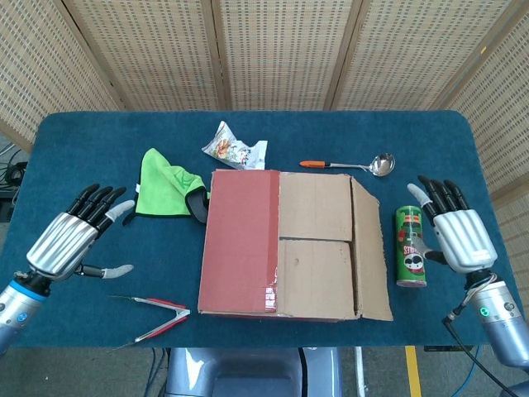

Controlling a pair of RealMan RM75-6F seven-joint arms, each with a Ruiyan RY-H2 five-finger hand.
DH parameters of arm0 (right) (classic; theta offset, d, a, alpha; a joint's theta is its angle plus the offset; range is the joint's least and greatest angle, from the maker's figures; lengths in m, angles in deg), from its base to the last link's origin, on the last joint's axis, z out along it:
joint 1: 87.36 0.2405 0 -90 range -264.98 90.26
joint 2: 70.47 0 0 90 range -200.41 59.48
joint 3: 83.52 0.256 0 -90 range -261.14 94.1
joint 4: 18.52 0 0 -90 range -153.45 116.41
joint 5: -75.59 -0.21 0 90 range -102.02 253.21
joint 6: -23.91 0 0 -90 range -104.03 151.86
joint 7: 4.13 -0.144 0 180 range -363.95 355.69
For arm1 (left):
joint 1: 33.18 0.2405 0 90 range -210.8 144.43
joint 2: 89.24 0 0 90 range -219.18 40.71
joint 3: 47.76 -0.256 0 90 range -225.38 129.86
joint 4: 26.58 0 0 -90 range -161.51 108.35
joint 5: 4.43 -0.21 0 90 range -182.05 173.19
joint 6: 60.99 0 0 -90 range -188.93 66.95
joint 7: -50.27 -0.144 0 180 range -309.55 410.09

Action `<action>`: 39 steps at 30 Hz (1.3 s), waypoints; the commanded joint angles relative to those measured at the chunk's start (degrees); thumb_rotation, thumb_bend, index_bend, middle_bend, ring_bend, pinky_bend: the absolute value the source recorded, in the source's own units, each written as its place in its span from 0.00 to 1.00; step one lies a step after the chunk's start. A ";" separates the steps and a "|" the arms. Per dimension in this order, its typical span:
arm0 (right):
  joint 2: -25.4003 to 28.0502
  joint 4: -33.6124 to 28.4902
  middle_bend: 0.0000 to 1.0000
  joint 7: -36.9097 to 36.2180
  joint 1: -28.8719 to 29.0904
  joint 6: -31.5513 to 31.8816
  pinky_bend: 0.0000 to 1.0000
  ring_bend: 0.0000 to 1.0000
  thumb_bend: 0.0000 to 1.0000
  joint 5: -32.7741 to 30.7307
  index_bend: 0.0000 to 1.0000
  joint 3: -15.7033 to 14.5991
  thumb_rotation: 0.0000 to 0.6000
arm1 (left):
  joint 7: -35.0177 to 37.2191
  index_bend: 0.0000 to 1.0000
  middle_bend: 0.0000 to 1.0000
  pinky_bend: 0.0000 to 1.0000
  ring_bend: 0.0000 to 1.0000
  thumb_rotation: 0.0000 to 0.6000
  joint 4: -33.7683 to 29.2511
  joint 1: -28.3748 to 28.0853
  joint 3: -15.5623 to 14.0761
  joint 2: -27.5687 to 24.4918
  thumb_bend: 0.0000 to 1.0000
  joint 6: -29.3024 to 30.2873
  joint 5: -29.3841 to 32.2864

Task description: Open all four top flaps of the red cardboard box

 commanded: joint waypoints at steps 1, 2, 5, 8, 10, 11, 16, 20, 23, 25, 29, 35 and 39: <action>-0.82 0.41 0.00 0.90 -0.82 0.64 0.00 0.00 0.13 -0.51 0.00 -0.27 1.00 | 2.43 0.10 0.03 0.00 0.00 0.27 -0.60 -2.27 0.54 -0.52 0.00 -2.28 -0.43; -1.08 0.55 0.00 1.07 -1.07 0.81 0.00 0.00 0.13 -0.58 0.00 -0.35 1.00 | 3.30 0.10 0.03 0.00 0.00 0.26 -0.66 -2.98 0.66 -0.60 0.00 -2.98 -0.52; -1.79 1.06 0.00 1.66 -1.83 1.41 0.00 0.00 0.13 -0.86 0.00 -0.53 1.00 | 5.71 0.10 0.03 0.00 0.00 0.25 -0.80 -5.14 1.01 -0.87 0.00 -5.02 -1.07; -2.57 1.53 0.00 2.40 -2.54 2.06 0.00 0.00 0.13 -1.29 0.00 -0.73 1.00 | 7.35 0.10 0.03 0.00 0.00 0.24 -0.68 -7.05 1.37 -0.81 0.08 -6.65 -1.80; -3.72 2.18 0.00 3.13 -3.27 2.91 0.00 0.00 0.13 -1.44 0.00 -0.98 1.00 | 8.72 0.10 0.03 0.00 0.00 0.23 -0.17 -9.14 1.70 -0.65 0.17 -8.58 -2.51; -4.27 2.51 0.00 3.39 -3.64 3.27 0.00 0.00 0.13 -1.63 0.00 -1.09 1.00 | 9.22 0.10 0.03 0.00 0.00 0.23 0.08 -10.21 1.83 -0.53 0.22 -9.56 -2.95; -6.21 3.57 0.00 3.96 -4.85 4.57 0.00 0.00 0.14 -2.11 0.00 -1.18 1.00 | 11.97 0.15 0.04 0.00 0.00 0.23 1.26 -14.42 2.57 0.63 0.32 -13.11 -3.56; -7.22 4.37 0.00 4.50 -5.46 5.22 0.00 0.00 0.15 -2.15 0.00 -1.13 1.00 | 14.12 0.23 0.11 0.00 0.00 0.23 2.78 -18.20 3.62 2.54 0.33 -15.41 -3.88; -7.63 4.68 0.00 4.73 -5.70 5.30 0.00 0.00 0.15 -1.95 0.00 -1.11 1.00 | 14.94 0.26 0.15 0.00 0.00 0.23 4.32 -21.04 4.32 4.50 0.33 -16.77 -4.28; -7.81 4.79 0.00 4.72 -5.82 5.22 0.00 0.00 0.16 -1.89 0.00 -1.03 1.00 | 15.40 0.27 0.17 0.00 0.01 0.22 5.20 -22.84 4.62 5.93 0.33 -17.51 -4.46; -7.93 4.85 0.00 4.92 -6.00 5.11 0.00 0.00 0.16 -1.81 0.00 -0.87 1.00 | 16.32 0.30 0.21 0.00 0.02 0.22 6.99 -26.40 5.36 8.98 0.33 -19.03 -4.61; -8.12 4.68 0.00 5.07 -6.18 4.79 0.00 0.00 0.16 -1.73 0.00 -0.72 1.00 | 18.30 0.30 0.21 0.00 0.02 0.20 9.46 -30.38 5.95 12.40 0.33 -20.68 -3.74; -8.30 4.70 0.00 5.28 -6.23 4.47 0.00 0.00 0.16 -1.60 0.00 -0.72 1.00 | 19.53 0.31 0.21 0.00 0.02 0.19 11.02 -32.98 6.12 14.43 0.33 -22.20 -3.14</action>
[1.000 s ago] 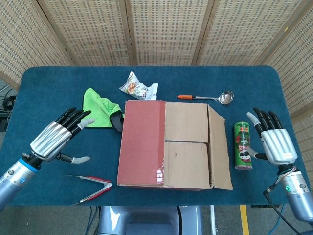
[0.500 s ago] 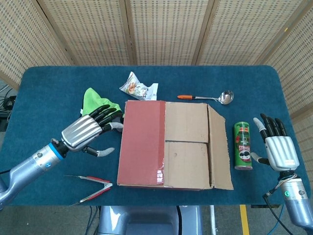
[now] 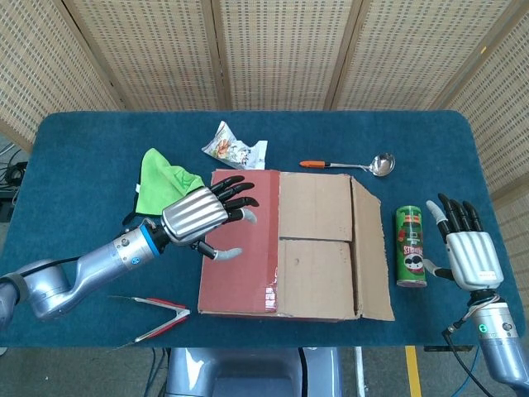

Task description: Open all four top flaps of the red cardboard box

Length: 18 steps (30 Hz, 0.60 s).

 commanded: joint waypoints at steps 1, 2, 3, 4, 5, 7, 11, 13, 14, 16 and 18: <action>-0.10 0.06 0.00 0.10 0.01 -0.26 0.00 0.00 0.16 0.06 0.00 0.01 1.00 | 1.18 0.32 0.21 0.00 0.02 0.19 1.49 -2.32 0.26 2.04 0.33 -1.54 0.69; -0.14 0.08 0.00 0.14 0.01 -0.36 0.00 0.00 0.16 0.09 0.00 0.02 1.00 | 1.44 0.32 0.21 0.00 0.02 0.19 1.95 -3.03 0.33 2.68 0.33 -1.97 0.91; -0.19 0.09 0.00 0.17 -0.01 -0.47 0.00 0.00 0.16 0.13 0.00 0.03 1.00 | 1.68 0.32 0.21 0.00 0.02 0.19 2.49 -3.93 0.34 3.48 0.33 -2.57 1.19; -0.21 0.08 0.00 0.16 -0.02 -0.54 0.00 0.00 0.16 0.15 0.00 0.04 1.00 | 1.79 0.32 0.22 0.00 0.03 0.19 2.82 -4.62 0.35 4.04 0.33 -3.08 1.43; -0.25 0.09 0.00 0.15 -0.04 -0.58 0.00 0.00 0.16 0.18 0.00 0.05 1.00 | 1.88 0.33 0.22 0.00 0.03 0.19 3.13 -5.32 0.39 4.61 0.33 -3.64 1.70; -0.28 0.11 0.00 0.09 -0.14 -0.64 0.00 0.00 0.16 0.25 0.00 0.08 1.00 | 2.02 0.34 0.23 0.00 0.03 0.19 3.72 -6.92 0.38 5.84 0.33 -5.02 2.33; -0.08 0.06 0.00 -0.15 -0.44 -0.52 0.00 0.00 0.16 0.43 0.00 0.13 1.00 | 0.83 0.34 0.23 0.00 0.03 0.19 5.18 -10.45 0.51 8.71 0.33 -8.94 4.06; -0.02 0.15 0.00 -0.39 -0.55 -0.49 0.00 0.00 0.16 0.47 0.00 0.20 1.00 | 0.08 0.34 0.23 0.00 0.03 0.19 5.62 -11.61 0.56 9.67 0.33 -10.36 5.12; 0.02 0.15 0.00 -0.50 -0.60 -0.49 0.00 0.00 0.16 0.50 0.00 0.23 1.00 | -0.27 0.34 0.23 0.00 0.03 0.19 5.82 -12.05 0.66 10.18 0.33 -10.76 5.67; 0.15 0.20 0.00 -0.76 -0.74 -0.53 0.00 0.00 0.16 0.49 0.00 0.25 1.00 | -0.90 0.34 0.24 0.00 0.03 0.19 6.20 -12.86 0.74 11.33 0.33 -11.47 6.72; 0.29 0.31 0.00 -1.15 -0.95 -0.56 0.00 0.00 0.16 0.42 0.00 0.24 1.00 | -1.88 0.34 0.24 0.00 0.03 0.19 6.54 -13.60 0.64 12.28 0.33 -12.16 7.68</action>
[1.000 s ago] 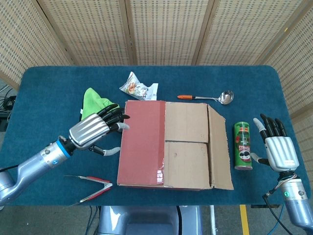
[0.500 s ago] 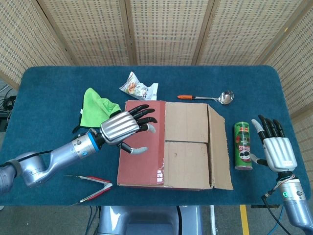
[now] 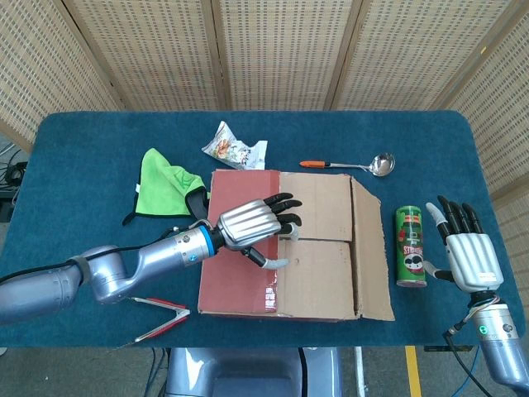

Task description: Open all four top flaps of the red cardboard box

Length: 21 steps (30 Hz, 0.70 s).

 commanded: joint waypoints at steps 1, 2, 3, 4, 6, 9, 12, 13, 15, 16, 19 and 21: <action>0.15 0.15 0.00 -0.40 -0.24 0.03 0.00 0.00 0.16 -0.02 0.00 0.01 1.00 | -1.55 0.34 0.24 0.00 0.04 0.19 0.61 -1.21 -0.05 1.35 0.33 -1.16 1.54; 0.20 0.23 0.00 -0.60 -0.33 0.04 0.00 0.00 0.16 -0.02 0.00 0.01 1.00 | -1.99 0.35 0.24 0.00 0.04 0.19 0.59 -1.46 -0.12 1.54 0.33 -1.43 1.90; 0.22 0.33 0.00 -0.79 -0.39 0.03 0.00 0.00 0.16 0.01 0.00 0.03 1.00 | -2.40 0.35 0.25 0.00 0.04 0.19 0.54 -1.61 -0.18 1.67 0.33 -1.55 2.26; 0.24 0.42 0.00 -0.89 -0.42 0.02 0.00 0.00 0.16 0.02 0.00 0.05 1.00 | -2.69 0.36 0.25 0.00 0.04 0.19 0.48 -1.69 -0.22 1.72 0.33 -1.58 2.46; 0.34 0.56 0.00 -1.23 -0.52 0.02 0.00 0.00 0.16 0.12 0.00 0.09 1.00 | -3.54 0.37 0.27 0.00 0.05 0.19 0.29 -1.79 -0.37 1.75 0.32 -1.54 3.04; 0.53 0.66 0.00 -1.83 -0.66 0.04 0.00 0.00 0.16 0.29 0.00 0.19 1.00 | -5.00 0.40 0.29 0.00 0.07 0.19 0.01 -1.99 -0.83 1.58 0.32 -1.91 3.94; 0.57 0.64 0.00 -2.48 -0.77 0.00 0.00 0.00 0.16 0.48 0.00 0.26 1.00 | -6.30 0.43 0.32 0.00 0.09 0.19 -0.37 -2.25 -1.26 1.40 0.32 -2.38 4.74; 0.57 0.70 0.00 -2.65 -0.80 0.01 0.00 0.00 0.16 0.51 0.00 0.30 1.00 | -6.69 0.44 0.32 0.00 0.09 0.19 -0.47 -2.28 -1.36 1.35 0.32 -2.39 4.94; 0.59 0.75 0.00 -2.77 -0.86 0.00 0.00 0.00 0.16 0.55 0.00 0.32 1.00 | -7.31 0.45 0.33 0.00 0.10 0.19 -0.60 -2.29 -1.47 1.29 0.32 -2.35 5.36; 0.59 0.76 0.00 -2.80 -0.88 -0.01 0.00 0.00 0.16 0.55 0.00 0.33 1.00 | -7.55 0.46 0.34 0.00 0.10 0.19 -0.65 -2.30 -1.52 1.25 0.32 -2.36 5.54; 0.64 0.78 0.00 -3.18 -0.98 -0.13 0.00 0.00 0.16 0.59 0.00 0.30 1.00 | -8.34 0.47 0.35 0.00 0.11 0.19 -0.91 -2.36 -1.72 1.03 0.32 -2.56 6.19; 0.63 0.87 0.00 -3.36 -1.02 -0.19 0.00 0.00 0.16 0.65 0.00 0.31 1.00 | -8.99 0.48 0.36 0.00 0.13 0.19 -1.18 -2.40 -1.85 0.82 0.32 -2.68 6.70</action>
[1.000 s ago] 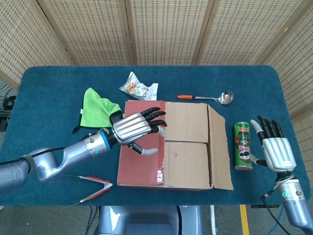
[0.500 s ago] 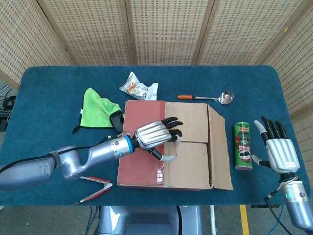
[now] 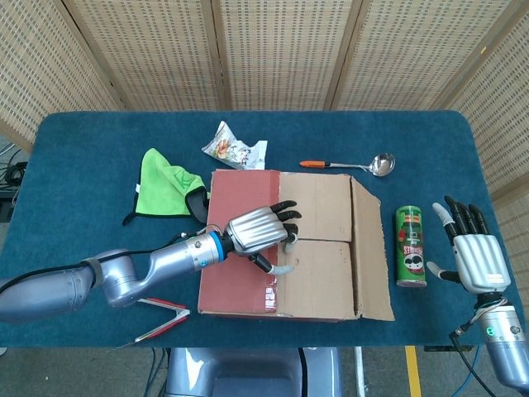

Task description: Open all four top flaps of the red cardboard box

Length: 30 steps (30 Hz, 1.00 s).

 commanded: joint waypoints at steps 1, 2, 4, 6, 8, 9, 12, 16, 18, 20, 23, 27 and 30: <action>-0.01 0.11 0.00 -0.17 -0.06 -0.05 0.00 0.00 0.16 0.06 0.00 0.03 1.00 | -0.86 0.49 0.37 0.00 0.14 0.19 -0.36 -0.07 -0.18 -0.29 0.32 -0.14 0.70; -0.02 0.14 0.00 -0.30 -0.09 -0.05 0.00 0.00 0.16 0.09 0.00 0.05 1.00 | -1.24 0.49 0.38 0.00 0.14 0.19 -0.45 -0.06 -0.21 -0.41 0.32 -0.06 0.88; -0.07 0.22 0.00 -0.54 -0.13 -0.06 0.00 0.00 0.16 0.08 0.00 0.12 1.00 | -1.77 0.49 0.39 0.00 0.15 0.19 -0.68 -0.03 -0.25 -0.70 0.32 0.03 1.31; -0.08 0.18 0.00 -0.94 -0.16 -0.15 0.00 0.00 0.16 0.04 0.00 0.18 1.00 | -2.16 0.50 0.39 0.00 0.15 0.18 -0.82 0.01 -0.28 -0.94 0.32 0.14 1.64; -0.11 0.26 0.00 -1.24 -0.22 -0.15 0.00 0.00 0.16 -0.04 0.00 0.28 1.00 | -2.58 0.50 0.40 0.00 0.15 0.18 -1.01 0.08 -0.28 -1.38 0.32 0.25 2.05; -0.14 0.31 0.00 -1.28 -0.23 -0.13 0.00 0.00 0.16 -0.05 0.00 0.33 1.00 | -2.71 0.50 0.40 0.00 0.15 0.18 -1.15 0.16 -0.26 -1.57 0.32 0.41 2.21; -0.23 0.39 0.00 -1.50 -0.20 -0.15 0.00 0.00 0.16 0.05 0.00 0.45 1.00 | -2.88 0.50 0.40 0.00 0.16 0.18 -2.07 0.67 -0.06 -2.80 0.32 1.46 2.39; -0.23 0.38 0.00 -1.59 -0.21 -0.18 0.00 0.00 0.16 0.05 0.00 0.56 1.00 | -3.31 0.50 0.40 0.00 0.16 0.18 -3.04 0.90 -0.15 -4.23 0.32 1.74 2.32; -0.21 0.34 0.00 -1.78 -0.18 -0.25 0.00 0.00 0.16 0.03 0.00 0.64 1.00 | -3.53 0.50 0.40 0.00 0.16 0.18 -3.58 1.03 -0.24 -5.00 0.32 1.80 2.27; -0.23 0.36 0.00 -1.88 -0.12 -0.26 0.00 0.00 0.16 0.02 0.00 0.77 1.00 | -3.74 0.50 0.40 0.00 0.16 0.17 -4.21 1.32 -0.25 -6.04 0.32 2.20 2.12; -0.27 0.30 0.00 -1.81 0.00 -0.40 0.00 0.00 0.16 0.02 0.00 0.90 1.00 | -3.43 0.50 0.40 0.00 0.16 0.18 -5.39 2.09 0.04 -7.87 0.32 3.43 2.12; -0.38 0.19 0.00 -1.60 0.23 -0.69 0.00 0.00 0.16 0.10 0.00 0.99 1.00 | -3.04 0.50 0.40 0.00 0.16 0.18 -6.68 2.86 0.26 -10.14 0.31 4.47 1.92; -0.45 0.12 0.00 -1.72 0.40 -0.92 0.00 0.00 0.16 0.04 0.00 1.13 1.00 | -2.94 0.50 0.40 0.00 0.16 0.17 -7.99 3.43 0.18 -12.34 0.31 4.74 1.74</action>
